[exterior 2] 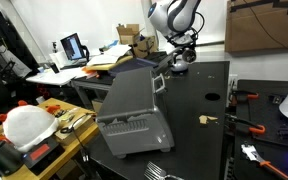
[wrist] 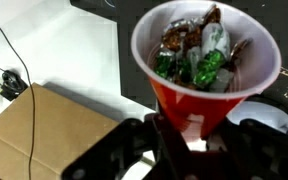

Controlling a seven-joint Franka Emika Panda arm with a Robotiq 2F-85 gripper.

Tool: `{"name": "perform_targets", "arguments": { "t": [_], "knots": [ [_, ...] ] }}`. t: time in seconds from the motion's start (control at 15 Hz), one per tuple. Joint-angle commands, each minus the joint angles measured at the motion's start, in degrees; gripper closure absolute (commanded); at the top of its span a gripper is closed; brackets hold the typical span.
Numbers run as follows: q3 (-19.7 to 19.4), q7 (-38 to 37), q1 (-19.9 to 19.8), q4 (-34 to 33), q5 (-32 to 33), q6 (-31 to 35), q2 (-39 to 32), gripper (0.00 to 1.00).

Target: Pour out the contents in the red cup

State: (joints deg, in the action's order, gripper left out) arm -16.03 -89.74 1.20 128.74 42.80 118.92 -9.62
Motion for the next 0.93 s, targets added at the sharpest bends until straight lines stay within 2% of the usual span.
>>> {"name": "perform_targets", "arguments": {
  "t": [0.0, 0.33, 0.87],
  "knots": [
    [3.43, -4.82, -0.88, 1.36, 5.11, -5.64, 1.91, 0.92],
    [6.1, -6.01, -1.91, 0.05, 7.25, -8.08, -1.18, 0.92],
    [5.33, -7.3, -4.72, -2.64, 9.25, -8.24, -9.37, 0.92]
  ]
}}
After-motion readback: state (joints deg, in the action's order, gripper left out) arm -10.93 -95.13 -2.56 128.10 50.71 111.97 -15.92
